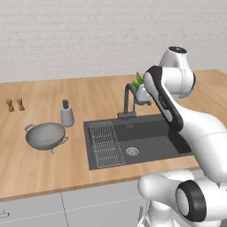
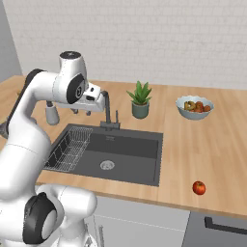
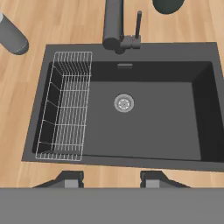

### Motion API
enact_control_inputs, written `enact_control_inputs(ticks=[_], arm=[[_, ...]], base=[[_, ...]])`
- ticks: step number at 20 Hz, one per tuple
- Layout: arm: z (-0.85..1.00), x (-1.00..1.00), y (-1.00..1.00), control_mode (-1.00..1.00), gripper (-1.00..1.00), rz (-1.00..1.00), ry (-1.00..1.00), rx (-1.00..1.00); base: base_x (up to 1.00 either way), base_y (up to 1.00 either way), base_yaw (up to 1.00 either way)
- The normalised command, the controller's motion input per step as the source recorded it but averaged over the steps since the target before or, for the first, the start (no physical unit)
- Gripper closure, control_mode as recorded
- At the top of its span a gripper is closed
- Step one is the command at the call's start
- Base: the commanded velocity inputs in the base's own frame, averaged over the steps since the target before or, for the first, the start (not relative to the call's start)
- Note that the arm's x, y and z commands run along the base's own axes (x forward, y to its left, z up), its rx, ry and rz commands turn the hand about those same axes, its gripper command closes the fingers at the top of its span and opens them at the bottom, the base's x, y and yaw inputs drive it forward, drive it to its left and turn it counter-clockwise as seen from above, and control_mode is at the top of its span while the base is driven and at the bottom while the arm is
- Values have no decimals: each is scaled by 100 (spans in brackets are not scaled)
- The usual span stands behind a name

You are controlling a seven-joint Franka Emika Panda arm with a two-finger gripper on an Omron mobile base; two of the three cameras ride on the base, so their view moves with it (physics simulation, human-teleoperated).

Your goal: Put the colander in the sink, put the apple in the colander, and turn on the sink faucet and pour water over the colander.

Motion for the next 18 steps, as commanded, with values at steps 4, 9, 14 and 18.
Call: enact_control_inputs(ticks=[4, 9, 14, 18], arm=[[0, -6, 0, -100, -100, 0, 0, 0], [-6, -37, 23, -100, -100, 0, -1, -6], [-15, -53, 68, -100, -100, 3, -13, -12], [-5, -49, 83, -100, -100, 4, -15, -8]], base=[[0, 0, 0], [0, 0, 0], [0, 0, 0], [0, 0, 0]])
